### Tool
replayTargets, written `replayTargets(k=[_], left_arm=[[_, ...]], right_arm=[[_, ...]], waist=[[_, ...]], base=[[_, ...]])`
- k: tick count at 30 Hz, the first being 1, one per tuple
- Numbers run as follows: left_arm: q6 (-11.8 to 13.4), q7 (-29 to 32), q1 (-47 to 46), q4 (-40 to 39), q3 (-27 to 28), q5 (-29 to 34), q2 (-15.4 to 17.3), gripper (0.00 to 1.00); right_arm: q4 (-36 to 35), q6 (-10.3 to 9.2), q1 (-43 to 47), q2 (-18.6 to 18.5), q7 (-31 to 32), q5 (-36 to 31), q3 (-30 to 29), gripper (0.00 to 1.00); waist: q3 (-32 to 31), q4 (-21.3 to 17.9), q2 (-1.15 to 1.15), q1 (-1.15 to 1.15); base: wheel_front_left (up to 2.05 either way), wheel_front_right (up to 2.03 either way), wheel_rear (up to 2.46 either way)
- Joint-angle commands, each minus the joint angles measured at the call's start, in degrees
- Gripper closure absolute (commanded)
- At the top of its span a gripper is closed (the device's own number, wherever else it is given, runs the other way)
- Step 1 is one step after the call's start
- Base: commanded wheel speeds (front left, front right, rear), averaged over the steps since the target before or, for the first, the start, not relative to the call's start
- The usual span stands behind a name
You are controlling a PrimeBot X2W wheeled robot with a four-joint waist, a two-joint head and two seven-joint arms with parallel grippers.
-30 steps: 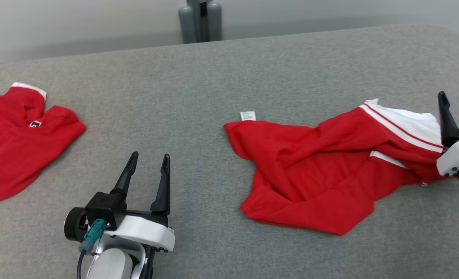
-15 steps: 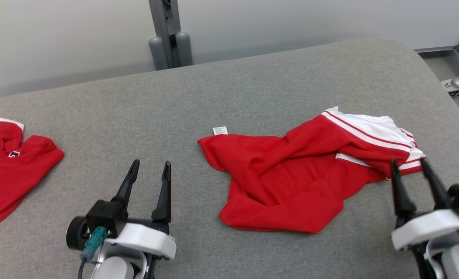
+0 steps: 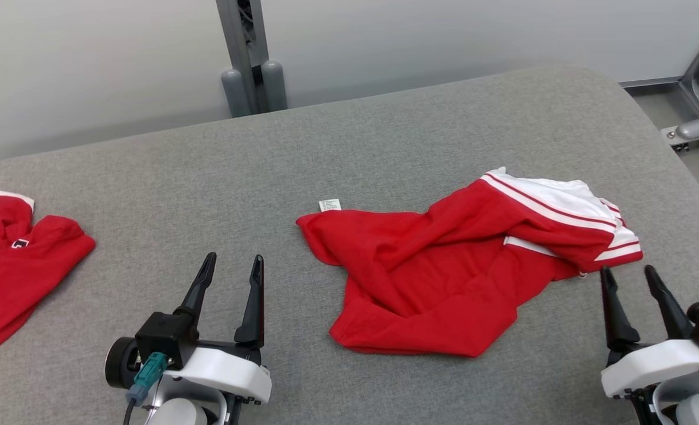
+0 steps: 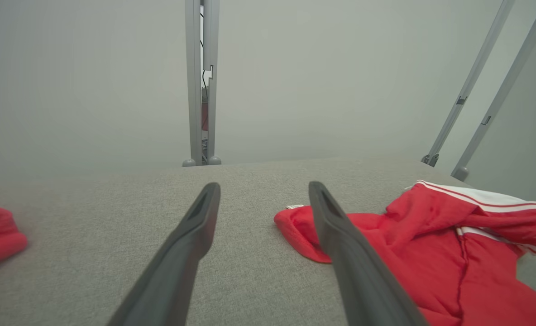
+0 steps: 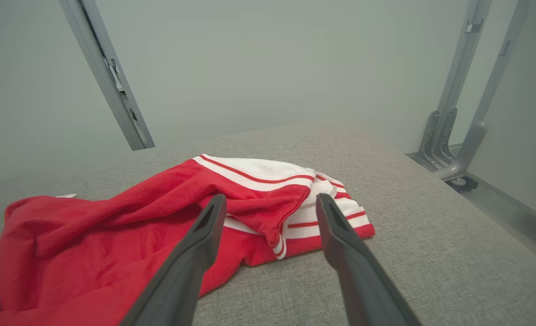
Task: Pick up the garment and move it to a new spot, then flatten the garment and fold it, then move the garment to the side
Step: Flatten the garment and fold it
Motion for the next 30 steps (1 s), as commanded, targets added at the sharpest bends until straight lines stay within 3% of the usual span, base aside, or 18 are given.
replayTargets(k=[1,11,20,21,22,30], left_arm=[[0.0,-0.2,-0.1,0.0,0.0,-0.3,0.2,0.0],[-0.7,-0.2,-1.4,0.6,0.1,1.2,0.2,0.0],[-1.2,-0.2,-2.0,0.9,0.2,2.3,0.2,0.0],[-1.3,-0.2,-2.2,1.0,0.2,2.3,0.2,0.0],[-1.3,-0.2,-2.3,1.0,0.1,2.2,0.2,0.0],[-0.9,-0.2,-2.8,1.0,-1.1,1.2,0.2,0.0]], right_arm=[[0.8,0.01,-0.7,0.2,0.0,0.7,-1.0,0.0],[9.2,0.01,-6.2,-0.3,-0.1,6.3,-5.2,0.0],[15.6,0.01,-11.3,-2.6,0.0,8.3,-4.3,0.02],[16.3,0.01,-11.9,-2.7,0.0,8.9,-4.2,0.8],[16.9,0.02,-12.6,-3.3,0.0,9.2,-4.2,1.0],[17.2,0.01,-18.8,-8.4,0.0,10.0,-0.8,1.0]], waist=[[0.4,0.5,0.0,0.0],[3.0,3.7,0.0,0.0],[5.0,6.5,0.0,0.0],[5.1,6.9,0.0,0.0],[5.2,7.3,0.0,0.0],[6.0,10.0,0.0,0.0]], base=[[0.0,0.0,0.0],[0.0,0.0,0.0],[0.0,0.0,0.0],[0.0,0.0,0.0],[0.0,0.0,0.0],[0.0,0.0,0.0]])
